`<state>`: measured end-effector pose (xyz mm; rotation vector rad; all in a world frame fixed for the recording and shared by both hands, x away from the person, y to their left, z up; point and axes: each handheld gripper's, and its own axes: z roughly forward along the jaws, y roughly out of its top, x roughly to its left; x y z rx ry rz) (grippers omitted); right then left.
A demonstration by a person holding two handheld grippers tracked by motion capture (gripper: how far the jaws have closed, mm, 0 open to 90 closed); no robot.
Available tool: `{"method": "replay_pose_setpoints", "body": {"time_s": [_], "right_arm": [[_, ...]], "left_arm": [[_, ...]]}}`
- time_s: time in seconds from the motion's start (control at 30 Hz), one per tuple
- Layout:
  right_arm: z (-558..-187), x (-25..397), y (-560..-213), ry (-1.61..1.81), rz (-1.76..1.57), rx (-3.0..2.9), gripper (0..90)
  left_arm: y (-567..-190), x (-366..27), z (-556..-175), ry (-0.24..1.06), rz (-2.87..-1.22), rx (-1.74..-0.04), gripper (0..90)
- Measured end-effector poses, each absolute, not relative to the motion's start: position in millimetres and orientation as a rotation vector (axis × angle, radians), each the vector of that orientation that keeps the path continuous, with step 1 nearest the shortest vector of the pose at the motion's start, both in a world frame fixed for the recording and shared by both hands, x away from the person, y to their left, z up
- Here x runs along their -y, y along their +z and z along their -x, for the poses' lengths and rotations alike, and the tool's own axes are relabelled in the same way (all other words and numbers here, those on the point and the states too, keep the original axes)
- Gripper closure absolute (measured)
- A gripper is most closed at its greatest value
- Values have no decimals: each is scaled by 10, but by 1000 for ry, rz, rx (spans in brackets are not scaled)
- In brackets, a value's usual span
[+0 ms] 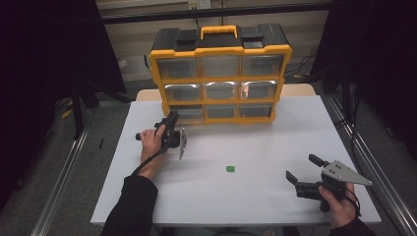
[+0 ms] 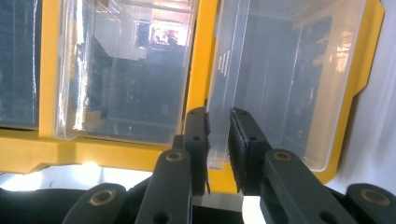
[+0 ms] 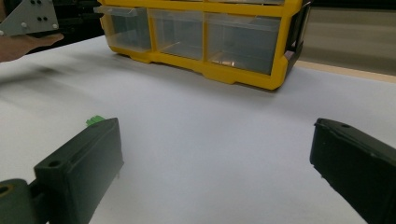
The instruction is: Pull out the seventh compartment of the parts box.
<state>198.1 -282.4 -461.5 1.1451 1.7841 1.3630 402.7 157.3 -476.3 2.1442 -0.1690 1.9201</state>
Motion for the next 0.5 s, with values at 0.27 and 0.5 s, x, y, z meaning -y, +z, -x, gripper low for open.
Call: {"method": "replay_pose_setpoints", "body": {"time_s": [0.27, 0.5], "right_arm": [[-1980, 2824, -4612, 1363, -1143, -1785, 21], [-1978, 2824, -4611, 1366, -1142, -1785, 21]], "left_arm": [[-4766, -1572, -3981, 1926, -2140, 165, 783], [-4753, -1571, -3960, 1930, -2144, 181, 783]]}}
